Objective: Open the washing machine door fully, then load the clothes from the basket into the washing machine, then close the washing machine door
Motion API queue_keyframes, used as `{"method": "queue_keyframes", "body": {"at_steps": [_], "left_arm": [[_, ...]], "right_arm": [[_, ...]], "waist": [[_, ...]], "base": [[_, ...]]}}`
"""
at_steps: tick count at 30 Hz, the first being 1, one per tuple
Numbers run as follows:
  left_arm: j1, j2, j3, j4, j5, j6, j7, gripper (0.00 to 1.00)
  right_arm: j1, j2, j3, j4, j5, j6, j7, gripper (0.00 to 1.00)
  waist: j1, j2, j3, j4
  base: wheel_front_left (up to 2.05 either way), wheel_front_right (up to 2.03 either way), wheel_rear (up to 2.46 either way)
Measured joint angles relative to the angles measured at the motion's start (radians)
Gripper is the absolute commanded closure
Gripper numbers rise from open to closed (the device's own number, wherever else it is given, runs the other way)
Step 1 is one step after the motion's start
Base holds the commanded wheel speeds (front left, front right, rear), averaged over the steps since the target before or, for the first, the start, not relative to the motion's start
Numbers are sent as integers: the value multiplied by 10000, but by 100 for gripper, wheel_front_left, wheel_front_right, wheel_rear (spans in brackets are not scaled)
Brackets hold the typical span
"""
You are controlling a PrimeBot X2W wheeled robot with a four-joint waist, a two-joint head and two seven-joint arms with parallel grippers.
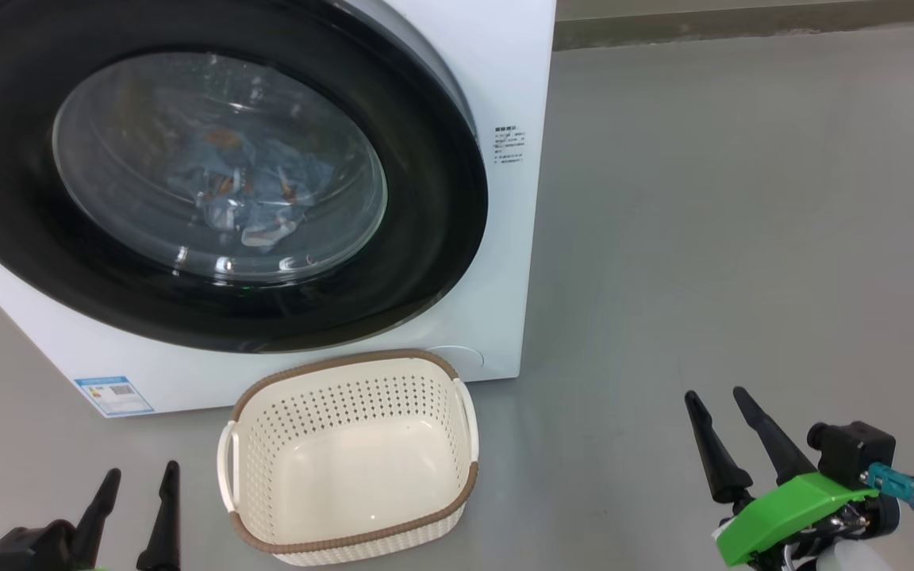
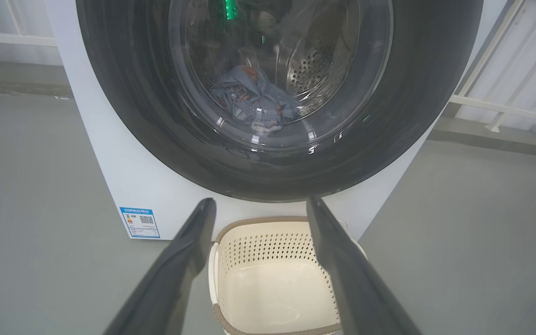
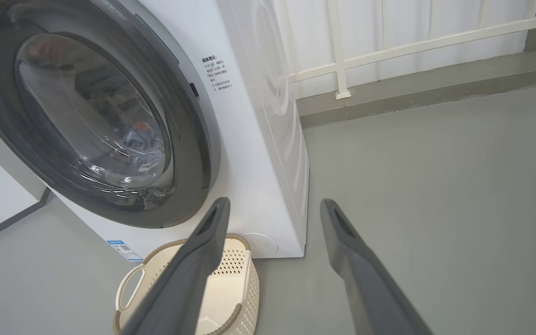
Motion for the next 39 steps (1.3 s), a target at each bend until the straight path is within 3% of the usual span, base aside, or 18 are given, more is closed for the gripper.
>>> {"method": "queue_keyframes", "body": {"at_steps": [25,26,33,39], "left_arm": [[161,-46,291,12,341,0,0,0],[161,-50,318,2,368,0,2,100],[480,-725,82,575,309,4,42,100],[500,-748,153,581,-255,4,245,100]], "right_arm": [[158,0,-63,-109,-2,0,0,0],[158,0,-61,-109,-2,0,0,100],[724,288,-50,535,73,0,19,100],[727,324,-134,464,583,0,217,100]], "waist": [[0,0,-42,-34],[0,0,-41,-35],[0,0,-43,-35],[7,0,-73,-34]], "base": [[0,0,0],[0,0,0],[0,0,0],[0,0,0]]}}
